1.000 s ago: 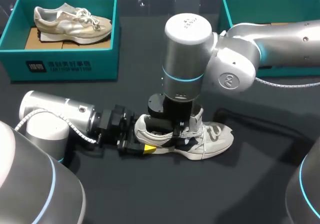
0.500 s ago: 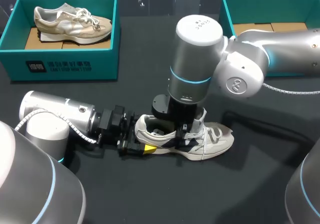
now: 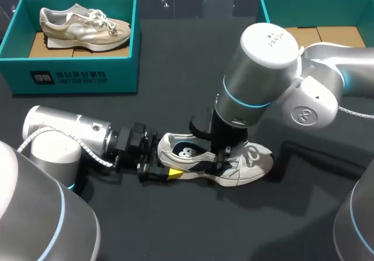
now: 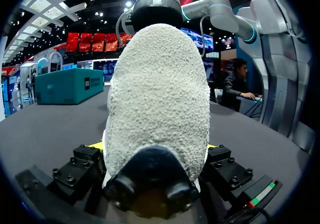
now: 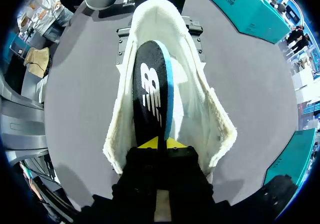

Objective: Take the shoe out of the shoebox, open the shoe tongue, remove and reinsert the insole, then place the shoe into the shoebox

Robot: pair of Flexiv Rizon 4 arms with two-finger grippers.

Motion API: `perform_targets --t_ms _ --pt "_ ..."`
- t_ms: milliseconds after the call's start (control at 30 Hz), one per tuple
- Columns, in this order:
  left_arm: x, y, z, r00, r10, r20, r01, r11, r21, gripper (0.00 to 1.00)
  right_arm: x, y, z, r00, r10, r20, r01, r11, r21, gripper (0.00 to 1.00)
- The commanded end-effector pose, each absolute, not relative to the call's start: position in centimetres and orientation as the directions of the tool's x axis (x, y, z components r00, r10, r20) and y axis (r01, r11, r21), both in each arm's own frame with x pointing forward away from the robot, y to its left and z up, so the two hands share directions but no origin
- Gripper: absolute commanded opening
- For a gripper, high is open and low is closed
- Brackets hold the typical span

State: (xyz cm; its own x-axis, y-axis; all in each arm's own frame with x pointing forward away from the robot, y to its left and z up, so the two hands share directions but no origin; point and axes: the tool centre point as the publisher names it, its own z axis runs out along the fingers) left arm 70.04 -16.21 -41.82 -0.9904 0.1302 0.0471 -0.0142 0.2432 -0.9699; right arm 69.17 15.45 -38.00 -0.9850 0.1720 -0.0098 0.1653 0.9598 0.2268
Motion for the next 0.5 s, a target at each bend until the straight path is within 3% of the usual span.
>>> perform_targets --t_ms 33,500 --pt "70.2 -16.2 -42.1 -0.991 0.129 0.047 -0.015 0.244 -0.970 0.00 68.1 13.1 -37.0 -0.988 0.151 -0.044 0.128 0.935 0.331 0.00" --pt "70.2 -16.2 -42.1 -0.991 0.129 0.047 -0.015 0.244 -0.970 0.00 68.9 13.8 -34.7 -0.990 0.050 -0.130 -0.014 0.891 0.453 0.00"
